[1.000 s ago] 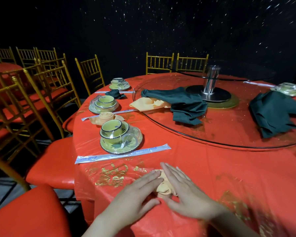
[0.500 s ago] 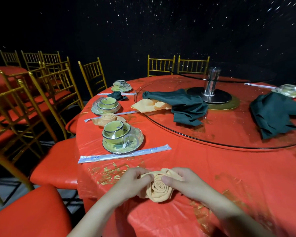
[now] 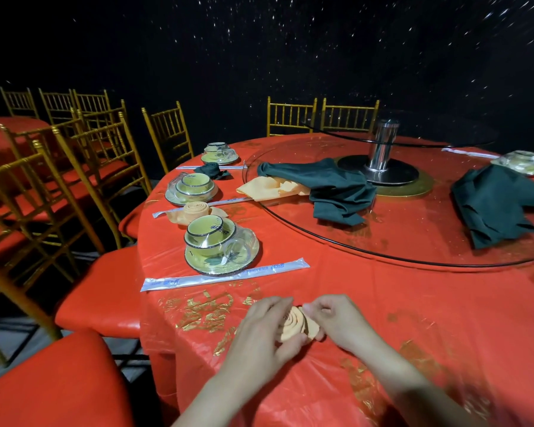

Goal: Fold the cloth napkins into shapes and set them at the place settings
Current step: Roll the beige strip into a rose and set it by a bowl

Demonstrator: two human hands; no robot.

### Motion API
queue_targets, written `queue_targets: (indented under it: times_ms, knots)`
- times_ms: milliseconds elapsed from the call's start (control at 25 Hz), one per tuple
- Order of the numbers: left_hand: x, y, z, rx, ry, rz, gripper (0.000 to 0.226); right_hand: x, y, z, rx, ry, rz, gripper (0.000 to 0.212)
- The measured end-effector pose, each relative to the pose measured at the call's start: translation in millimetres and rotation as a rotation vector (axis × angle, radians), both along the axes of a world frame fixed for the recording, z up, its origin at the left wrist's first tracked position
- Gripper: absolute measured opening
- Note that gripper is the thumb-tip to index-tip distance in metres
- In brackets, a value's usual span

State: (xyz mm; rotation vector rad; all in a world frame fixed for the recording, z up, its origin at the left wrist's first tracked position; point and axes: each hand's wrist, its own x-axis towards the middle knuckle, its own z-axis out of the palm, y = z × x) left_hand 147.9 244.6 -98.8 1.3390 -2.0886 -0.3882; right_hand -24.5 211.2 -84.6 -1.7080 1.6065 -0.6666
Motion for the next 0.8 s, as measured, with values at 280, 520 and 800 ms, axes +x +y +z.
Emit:
queue_targets:
  times_ms: [280, 520, 800]
  knots:
    - [-6.2, -6.5, -0.8, -0.045, -0.101, 0.037, 0.061, 6.6, 8.1, -2.3, -0.178, 0.216, -0.075, 0.026]
    - [-5.2, -10.6, -12.4, -0.138, -0.035, 0.082, 0.039, -15.3, 16.6, 2.4, -0.152, 0.228, -0.094, 0.026]
    - [-6.6, -6.1, -6.4, -0.121, -0.142, 0.048, 0.064, -5.1, 29.3, 6.5, -0.469, 0.388, 0.039, 0.024]
